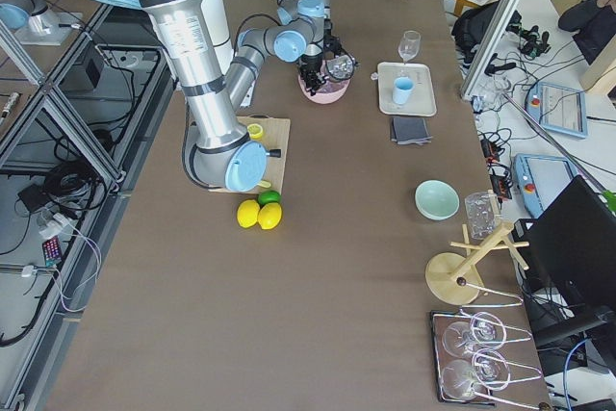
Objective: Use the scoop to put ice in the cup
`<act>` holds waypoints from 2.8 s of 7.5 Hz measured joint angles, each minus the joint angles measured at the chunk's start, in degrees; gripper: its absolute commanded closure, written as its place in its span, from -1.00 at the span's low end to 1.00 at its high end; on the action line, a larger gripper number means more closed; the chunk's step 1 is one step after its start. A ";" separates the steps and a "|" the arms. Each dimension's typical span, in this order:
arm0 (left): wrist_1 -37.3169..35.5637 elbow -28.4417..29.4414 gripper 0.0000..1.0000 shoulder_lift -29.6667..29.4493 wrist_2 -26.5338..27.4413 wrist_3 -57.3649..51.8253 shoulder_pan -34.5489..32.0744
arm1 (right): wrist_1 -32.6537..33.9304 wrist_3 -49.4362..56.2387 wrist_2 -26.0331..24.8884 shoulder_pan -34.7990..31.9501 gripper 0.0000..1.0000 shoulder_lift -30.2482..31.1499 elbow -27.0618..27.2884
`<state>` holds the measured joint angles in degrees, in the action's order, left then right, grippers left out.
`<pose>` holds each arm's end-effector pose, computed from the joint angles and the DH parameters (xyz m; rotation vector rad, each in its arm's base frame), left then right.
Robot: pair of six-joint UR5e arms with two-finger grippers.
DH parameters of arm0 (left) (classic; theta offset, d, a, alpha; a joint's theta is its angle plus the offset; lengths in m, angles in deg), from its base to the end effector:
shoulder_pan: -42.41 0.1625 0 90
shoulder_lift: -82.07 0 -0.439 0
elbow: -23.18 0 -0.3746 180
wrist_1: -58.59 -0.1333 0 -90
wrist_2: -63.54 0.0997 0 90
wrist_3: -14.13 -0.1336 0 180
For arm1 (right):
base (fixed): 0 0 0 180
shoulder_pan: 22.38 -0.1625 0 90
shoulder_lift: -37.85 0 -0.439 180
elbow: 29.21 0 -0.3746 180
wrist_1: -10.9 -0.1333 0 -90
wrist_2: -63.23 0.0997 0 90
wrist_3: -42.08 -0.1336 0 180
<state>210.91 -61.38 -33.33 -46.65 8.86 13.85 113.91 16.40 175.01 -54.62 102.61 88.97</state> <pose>0.5539 -0.4007 0.3492 1.2025 0.9950 1.1900 -0.4347 -0.3732 0.2886 0.2829 -0.7495 -0.6643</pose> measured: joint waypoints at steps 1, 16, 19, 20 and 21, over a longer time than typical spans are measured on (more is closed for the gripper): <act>-0.02 -0.04 -0.97 0.06 -0.34 0.00 -0.20 | 2.63 -1.96 2.45 -1.20 1.00 -1.40 -0.69; -26.46 -15.30 -0.97 21.09 -30.64 -30.02 -27.54 | 14.76 -9.75 35.24 -16.03 1.00 -32.87 -43.08; -48.37 -17.00 -0.97 25.06 -33.53 -60.75 -37.14 | 14.76 -9.87 37.01 -16.01 1.00 -31.99 -42.74; -53.50 -17.75 -0.97 26.47 -33.28 -66.18 -39.40 | 14.77 -9.91 37.54 -15.97 1.00 -31.58 -42.72; -56.74 -18.54 -0.97 27.69 -32.66 -68.37 -41.56 | 14.85 -9.96 38.51 -15.98 1.00 -31.19 -42.70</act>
<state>154.17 -79.92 -5.64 -79.31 -59.51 -27.71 128.75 6.45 213.52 -70.60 71.42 46.27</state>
